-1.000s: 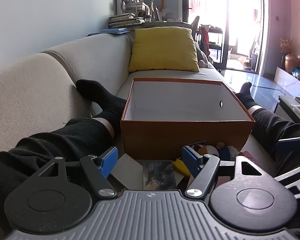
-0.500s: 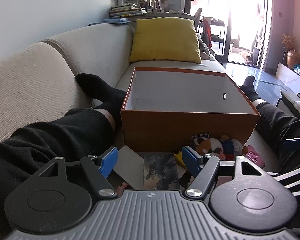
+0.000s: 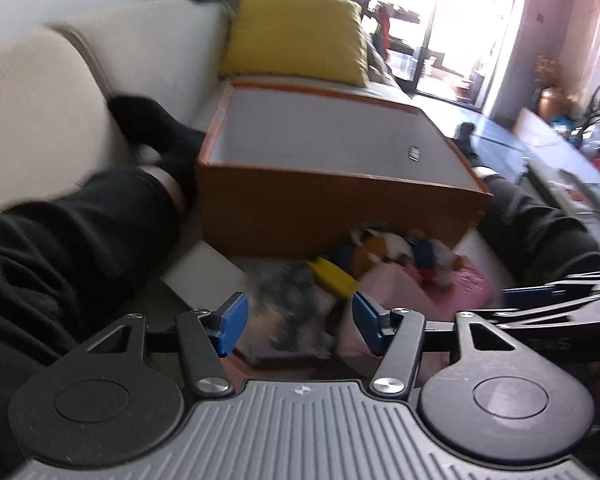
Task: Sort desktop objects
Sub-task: 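Move the left gripper down to the pink fabric pouch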
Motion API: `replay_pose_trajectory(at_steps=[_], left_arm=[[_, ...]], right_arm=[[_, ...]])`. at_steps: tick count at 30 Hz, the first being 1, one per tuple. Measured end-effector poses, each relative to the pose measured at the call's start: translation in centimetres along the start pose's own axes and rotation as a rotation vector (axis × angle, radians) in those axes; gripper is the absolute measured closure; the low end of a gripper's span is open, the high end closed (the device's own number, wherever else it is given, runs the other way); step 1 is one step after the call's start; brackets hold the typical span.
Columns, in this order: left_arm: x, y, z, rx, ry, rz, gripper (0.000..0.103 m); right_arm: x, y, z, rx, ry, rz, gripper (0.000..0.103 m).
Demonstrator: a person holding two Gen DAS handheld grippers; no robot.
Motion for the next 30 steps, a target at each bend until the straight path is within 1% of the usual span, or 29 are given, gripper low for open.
replay_pose_trajectory(at_steps=[2,4,6,8,10,13,16,18,20,21,24,25,26,27,30], left_arm=[[-0.2,-0.7,-0.2,0.030,0.014,-0.058,0.035],[-0.6,-1.7,-0.4,0.068,0.017,-0.095,0.035],[-0.9,-2.6,-0.5,0.113,0.022,-0.124,0.035],[-1.3,-3.6,-0.9,0.154,0.032,-0.173,0.034],[-1.6,-4.8,-1.2,0.195,0.037,-0.228,0.034],[-1.7,-6.4,-1.6,0.265,0.063,-0.269,0.034],[-1.7,-7.4,-2.0,0.299,0.103,-0.321,0.034],[-1.7,-7.6,-1.8,0.291,0.112,-0.339,0.034],[-1.9,-7.6,-1.3,0.262,0.103,-0.347,0.034],[-2.1,-7.3,-1.1,0.240,0.090,-0.351,0.036],[-2.7,-6.1,0.0,0.170,0.033,-0.346,0.043],[-2.9,-5.6,0.3,0.142,0.007,-0.351,0.047],[-3.2,-5.3,0.6,0.122,-0.013,-0.354,0.053],[-3.5,-5.2,0.9,0.114,-0.032,-0.352,0.055],[-4.2,-5.7,1.3,0.134,-0.050,-0.317,0.055]], right_arm=[[-0.3,-0.6,-0.3,0.018,0.013,-0.012,0.054],[-0.7,-1.2,-0.6,0.039,0.019,-0.017,0.057],[-1.1,-1.8,-0.9,0.059,0.014,-0.019,0.063],[-1.6,-2.4,-1.1,0.079,0.007,-0.022,0.068],[-2.0,-2.9,-1.1,0.091,-0.003,-0.029,0.068],[-2.5,-3.6,-1.0,0.099,-0.008,-0.032,0.069],[-2.9,-4.4,-0.9,0.116,-0.013,-0.031,0.070],[-3.1,-5.1,-0.8,0.137,-0.022,-0.025,0.071],[-3.2,-5.6,-0.8,0.149,-0.023,-0.021,0.075],[-3.2,-5.9,-0.8,0.155,-0.021,-0.018,0.075],[-3.3,-6.2,-0.6,0.163,-0.022,-0.012,0.077],[-3.4,-6.3,-0.5,0.168,-0.024,-0.010,0.078],[-3.5,-6.4,-0.5,0.171,-0.025,-0.013,0.078],[-3.5,-6.4,-0.5,0.171,-0.026,-0.015,0.078],[-3.8,-6.4,-0.4,0.178,-0.044,-0.003,0.078]])
Point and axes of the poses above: each gripper's, at about its wrist camera, not at the fingertips, and y roughly against the way its jaws point, x to its left, z to its top, the point moved 1 cm from there along -y, roughly the way its jaws point, and after that the axes turned 13 degrees about -y, right-handed, at the moved point
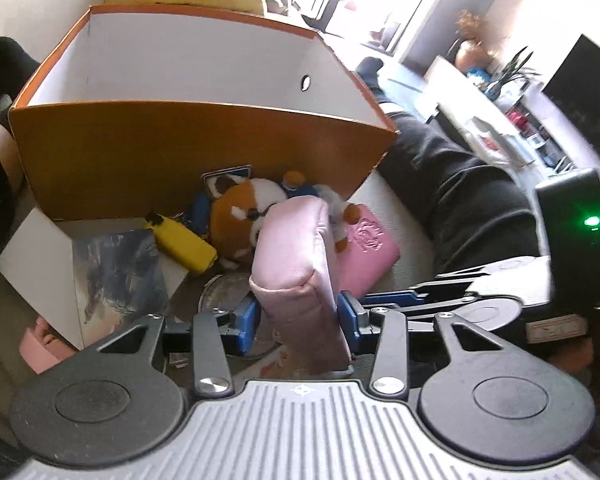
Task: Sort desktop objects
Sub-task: 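Move the left gripper down to the pink fabric pouch, then close the left gripper on the pink pouch and lift it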
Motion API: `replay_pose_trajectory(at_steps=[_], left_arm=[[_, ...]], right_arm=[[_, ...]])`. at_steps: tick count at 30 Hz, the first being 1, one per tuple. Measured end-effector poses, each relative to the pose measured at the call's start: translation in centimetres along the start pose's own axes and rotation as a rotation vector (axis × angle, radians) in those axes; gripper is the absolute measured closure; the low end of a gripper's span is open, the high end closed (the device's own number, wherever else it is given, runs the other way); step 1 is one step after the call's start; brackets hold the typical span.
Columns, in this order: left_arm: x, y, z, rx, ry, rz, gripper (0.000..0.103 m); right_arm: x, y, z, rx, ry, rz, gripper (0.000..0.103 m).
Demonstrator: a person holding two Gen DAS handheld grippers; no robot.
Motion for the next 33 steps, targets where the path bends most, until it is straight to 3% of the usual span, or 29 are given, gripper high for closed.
replay_pose_trajectory(at_steps=[3,5,10,15,16,18,19,23,28,30,31,33], left_arm=[[0.3,0.0,0.0,0.033,0.009,0.020,0.053],[0.1,0.0,0.0,0.055,-0.027,0.065,0.045],[-1.6,1.0,-0.4,0.094,-0.228,0.119,0.041],[-3.4,1.5,-1.2,0.094,-0.386,0.143,0.041],[-3.8,1.6,-1.2,0.088,-0.406,0.146,0.042],[-4.4,1.7,-1.3,0.082,-0.441,0.144,0.057],[-4.7,1.6,-1.4,0.086,-0.456,0.144,0.059],[-5.1,0.4,-1.6,0.087,-0.492,0.159,0.061],[-4.8,-1.2,-1.6,0.085,-0.479,0.171,0.062],[-5.0,-1.3,-1.7,0.080,-0.486,0.173,0.062],[-5.1,-1.3,-1.7,0.076,-0.498,0.175,0.062],[-5.4,-1.0,-1.8,0.062,-0.522,0.168,0.062]], right_arm=[[-0.4,0.2,0.0,0.003,-0.017,0.015,0.077],[-0.6,0.4,-0.1,0.002,-0.027,0.023,0.076],[-1.0,0.9,-0.3,0.001,-0.041,0.029,0.076],[-2.0,1.3,-0.6,0.022,-0.123,0.076,0.065],[-2.2,1.4,-0.7,0.027,-0.145,0.089,0.064],[-2.6,1.8,-0.9,0.033,-0.187,0.118,0.064],[-2.6,2.0,-1.1,0.029,-0.190,0.124,0.064],[-2.3,2.2,-1.4,0.020,-0.171,0.151,0.063],[-3.0,0.8,-1.2,0.056,-0.245,0.212,0.063],[-3.2,0.7,-1.0,0.053,-0.264,0.238,0.068],[-3.2,0.7,-1.0,0.052,-0.269,0.258,0.079],[-3.0,1.0,-1.0,0.046,-0.270,0.262,0.091]])
Point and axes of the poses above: each gripper's, at about its wrist camera, not at the fingertips, and y roughly against the way its jaws point, x to its left, z to its top, the point moved 1 cm from there along -y, roughly the way its jaws point, and after that the axes turned 13 degrees about -y, right-handed, at the moved point
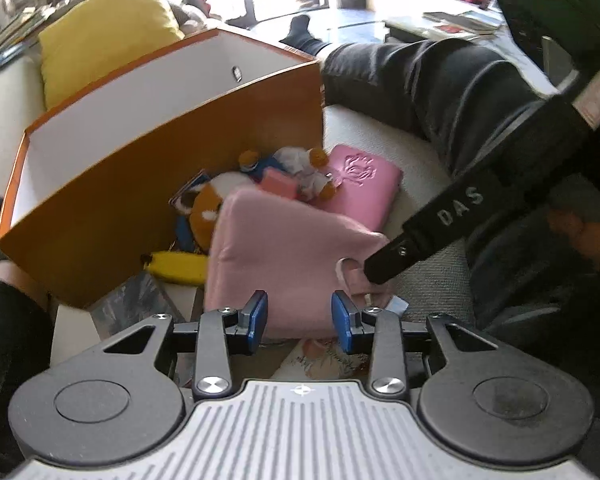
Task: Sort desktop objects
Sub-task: 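Close the left gripper on the pink pouch and lift it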
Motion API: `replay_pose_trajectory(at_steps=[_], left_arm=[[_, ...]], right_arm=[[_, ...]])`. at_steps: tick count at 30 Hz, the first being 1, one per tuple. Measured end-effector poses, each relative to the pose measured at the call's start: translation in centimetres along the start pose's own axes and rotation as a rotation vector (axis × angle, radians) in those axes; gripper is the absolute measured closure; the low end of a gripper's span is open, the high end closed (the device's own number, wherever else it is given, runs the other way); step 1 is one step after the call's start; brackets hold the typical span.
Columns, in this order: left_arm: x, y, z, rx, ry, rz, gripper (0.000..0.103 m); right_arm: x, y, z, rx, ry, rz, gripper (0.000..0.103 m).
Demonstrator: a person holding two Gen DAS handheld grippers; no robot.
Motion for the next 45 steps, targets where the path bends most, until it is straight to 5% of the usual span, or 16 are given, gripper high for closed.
replay_pose_trajectory(at_steps=[14,19,26,30,36,45], left_arm=[[-2.2,1.1,-0.4,-0.045,-0.172,0.140,0.044],[-3.0,0.7,-0.4,-0.044,-0.234,0.193,0.044],[-3.5,0.2,-0.5,-0.061,-0.375,0.184,0.044],[-4.0,-0.3,-0.2,-0.053,-0.461,0.176,0.044],[-3.5,-1.7,-0.1,-0.027,-0.458,0.159,0.044],[-4.3,-1.7,-0.2,-0.017,-0.547,0.181,0.044]], right_arm=[[4.9,5.0,0.7,-0.136,0.103,0.152,0.103],[4.8,4.9,0.3,-0.146,0.111,0.058,0.103],[-0.4,1.9,0.7,-0.046,-0.085,-0.018,0.067],[-1.9,0.2,0.9,-0.011,-0.168,0.033,0.067],[-2.6,-0.9,1.1,0.017,-0.206,0.098,0.069],[0.4,4.3,1.0,-0.087,-0.117,0.185,0.083]])
Point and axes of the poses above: each gripper's, at about its wrist camera, not at the fingertips, and y roughly against the way its jaws point, x to its left, z to its top, the point moved 1 cm from there along -y, roughly the way its jaws point, and after that the axes turned 13 degrees about -y, right-handed, at the moved point
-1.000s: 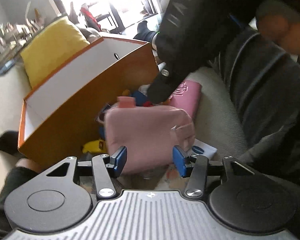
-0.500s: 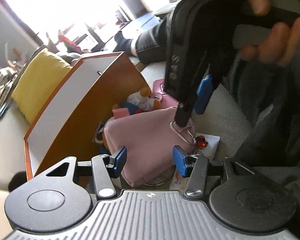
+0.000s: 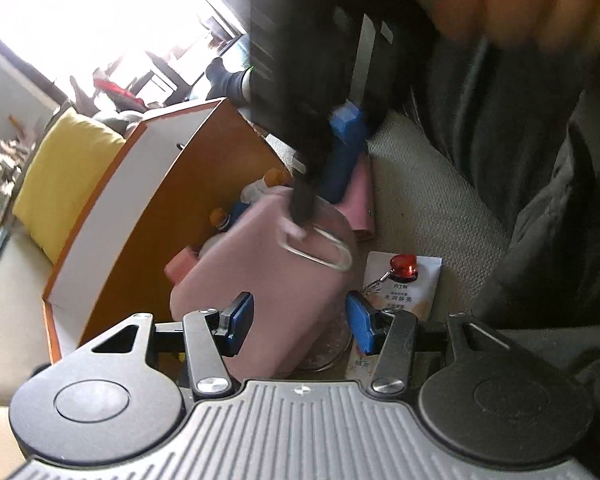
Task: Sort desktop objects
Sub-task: 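Close the left gripper on the pink pouch and lift it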
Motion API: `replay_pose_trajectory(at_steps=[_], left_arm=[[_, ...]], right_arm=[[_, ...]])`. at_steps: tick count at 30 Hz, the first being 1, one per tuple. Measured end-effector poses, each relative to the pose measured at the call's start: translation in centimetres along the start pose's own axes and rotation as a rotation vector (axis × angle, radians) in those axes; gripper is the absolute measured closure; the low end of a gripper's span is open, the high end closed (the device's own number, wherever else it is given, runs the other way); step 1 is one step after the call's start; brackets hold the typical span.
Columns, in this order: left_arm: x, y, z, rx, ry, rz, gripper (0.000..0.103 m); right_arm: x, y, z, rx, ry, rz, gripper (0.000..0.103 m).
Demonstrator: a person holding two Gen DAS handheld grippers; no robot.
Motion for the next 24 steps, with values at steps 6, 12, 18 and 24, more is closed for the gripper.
replay_pose_trajectory(at_steps=[6,12,18,24], left_arm=[[-0.5,-0.8,0.0,0.036,0.002,0.057,0.040],[-0.4,-0.9,-0.1,0.031,0.026,0.039,0.067],[1.1,0.1,-0.3,0.004,0.111,0.063,0.084],[4.8,1.6,-1.1,-0.058,0.316,0.027,0.087]], right_arm=[[1.5,0.9,0.8,-0.001,0.007,0.062,0.103],[0.9,0.4,0.8,0.012,-0.022,0.036,0.103],[-1.0,0.4,1.1,-0.037,-0.040,-0.059,0.098],[-0.7,-2.2,0.9,-0.012,0.027,-0.102,0.098]])
Point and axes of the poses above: each gripper's, at about its wrist camera, not at the fingertips, and y roughly against the way its jaws point, x to its left, z to its top, the point moved 1 cm from there along -y, roughly the way its jaws point, and after that the axes turned 13 degrees about -y, right-handed, at the moved point
